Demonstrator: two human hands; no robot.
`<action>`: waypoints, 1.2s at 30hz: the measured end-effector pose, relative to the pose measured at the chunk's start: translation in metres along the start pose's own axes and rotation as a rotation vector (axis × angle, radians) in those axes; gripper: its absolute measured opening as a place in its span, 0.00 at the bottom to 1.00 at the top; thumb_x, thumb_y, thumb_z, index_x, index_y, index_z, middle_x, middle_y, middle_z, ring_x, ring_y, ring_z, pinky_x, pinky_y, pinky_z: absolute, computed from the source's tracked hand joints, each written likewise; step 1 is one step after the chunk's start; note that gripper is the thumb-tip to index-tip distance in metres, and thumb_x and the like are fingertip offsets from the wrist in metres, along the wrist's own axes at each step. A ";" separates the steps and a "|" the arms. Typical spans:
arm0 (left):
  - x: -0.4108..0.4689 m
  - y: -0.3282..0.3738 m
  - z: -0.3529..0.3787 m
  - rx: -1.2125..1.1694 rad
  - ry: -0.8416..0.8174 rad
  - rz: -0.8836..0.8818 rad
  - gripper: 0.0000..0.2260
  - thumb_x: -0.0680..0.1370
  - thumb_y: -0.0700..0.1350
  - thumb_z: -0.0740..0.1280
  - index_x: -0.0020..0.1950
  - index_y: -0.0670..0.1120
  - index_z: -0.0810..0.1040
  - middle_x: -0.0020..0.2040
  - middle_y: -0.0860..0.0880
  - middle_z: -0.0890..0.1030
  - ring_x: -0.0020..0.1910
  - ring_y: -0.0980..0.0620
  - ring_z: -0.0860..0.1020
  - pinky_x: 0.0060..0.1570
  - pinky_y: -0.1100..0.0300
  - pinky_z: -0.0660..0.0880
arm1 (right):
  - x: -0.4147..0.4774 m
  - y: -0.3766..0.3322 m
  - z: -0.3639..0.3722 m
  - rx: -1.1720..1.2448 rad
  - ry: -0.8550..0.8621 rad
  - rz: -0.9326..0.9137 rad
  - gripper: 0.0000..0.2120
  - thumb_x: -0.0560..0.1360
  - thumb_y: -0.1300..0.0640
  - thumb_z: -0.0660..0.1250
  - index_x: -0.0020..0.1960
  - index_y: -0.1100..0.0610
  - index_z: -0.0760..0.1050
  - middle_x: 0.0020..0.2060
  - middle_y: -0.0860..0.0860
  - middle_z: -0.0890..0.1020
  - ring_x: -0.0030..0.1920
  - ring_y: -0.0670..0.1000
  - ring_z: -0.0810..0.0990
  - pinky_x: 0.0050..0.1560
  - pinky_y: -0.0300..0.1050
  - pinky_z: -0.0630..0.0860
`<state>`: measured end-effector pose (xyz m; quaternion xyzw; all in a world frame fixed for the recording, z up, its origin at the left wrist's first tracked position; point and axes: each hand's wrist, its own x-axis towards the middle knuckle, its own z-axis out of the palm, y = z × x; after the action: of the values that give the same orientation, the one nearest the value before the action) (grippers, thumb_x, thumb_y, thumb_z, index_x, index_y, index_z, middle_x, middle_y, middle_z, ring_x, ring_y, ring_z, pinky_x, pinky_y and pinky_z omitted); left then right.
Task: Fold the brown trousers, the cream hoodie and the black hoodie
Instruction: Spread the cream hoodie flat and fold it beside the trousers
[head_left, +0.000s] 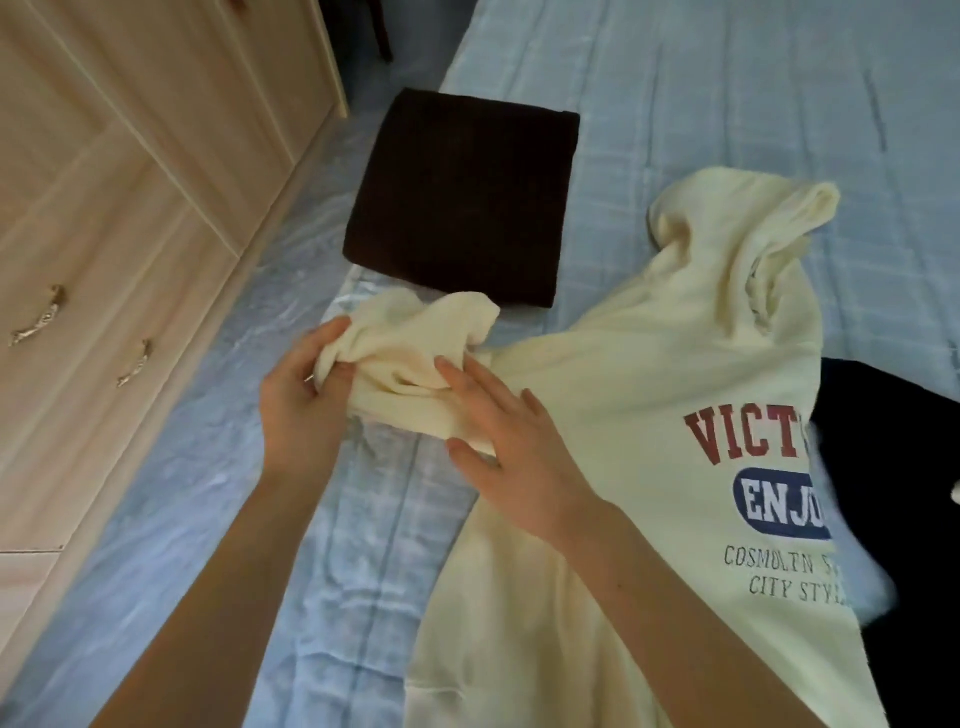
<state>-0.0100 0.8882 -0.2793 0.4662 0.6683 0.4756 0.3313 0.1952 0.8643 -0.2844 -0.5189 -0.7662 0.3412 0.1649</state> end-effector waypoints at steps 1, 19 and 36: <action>0.001 -0.011 -0.002 0.154 -0.036 -0.090 0.19 0.80 0.38 0.66 0.70 0.48 0.75 0.65 0.49 0.79 0.65 0.49 0.77 0.63 0.55 0.74 | 0.005 -0.001 0.002 -0.047 -0.022 0.007 0.32 0.81 0.53 0.61 0.81 0.41 0.52 0.80 0.45 0.57 0.78 0.45 0.57 0.78 0.52 0.54; -0.077 -0.071 0.109 1.011 -0.660 0.491 0.27 0.81 0.58 0.48 0.77 0.49 0.66 0.77 0.46 0.66 0.76 0.43 0.64 0.72 0.44 0.61 | -0.068 0.080 0.029 -0.392 0.173 0.361 0.25 0.83 0.46 0.50 0.80 0.45 0.58 0.80 0.46 0.59 0.81 0.53 0.47 0.77 0.63 0.43; -0.196 0.014 0.256 0.932 -0.739 0.553 0.24 0.84 0.57 0.44 0.80 0.55 0.55 0.81 0.55 0.54 0.80 0.53 0.45 0.78 0.45 0.41 | -0.221 0.191 -0.086 0.610 0.380 0.555 0.25 0.79 0.69 0.65 0.71 0.48 0.69 0.64 0.53 0.77 0.58 0.43 0.80 0.54 0.39 0.80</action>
<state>0.2888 0.7899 -0.3498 0.8484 0.5020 0.0123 0.1679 0.4678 0.7375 -0.3332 -0.6858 -0.4185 0.4816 0.3502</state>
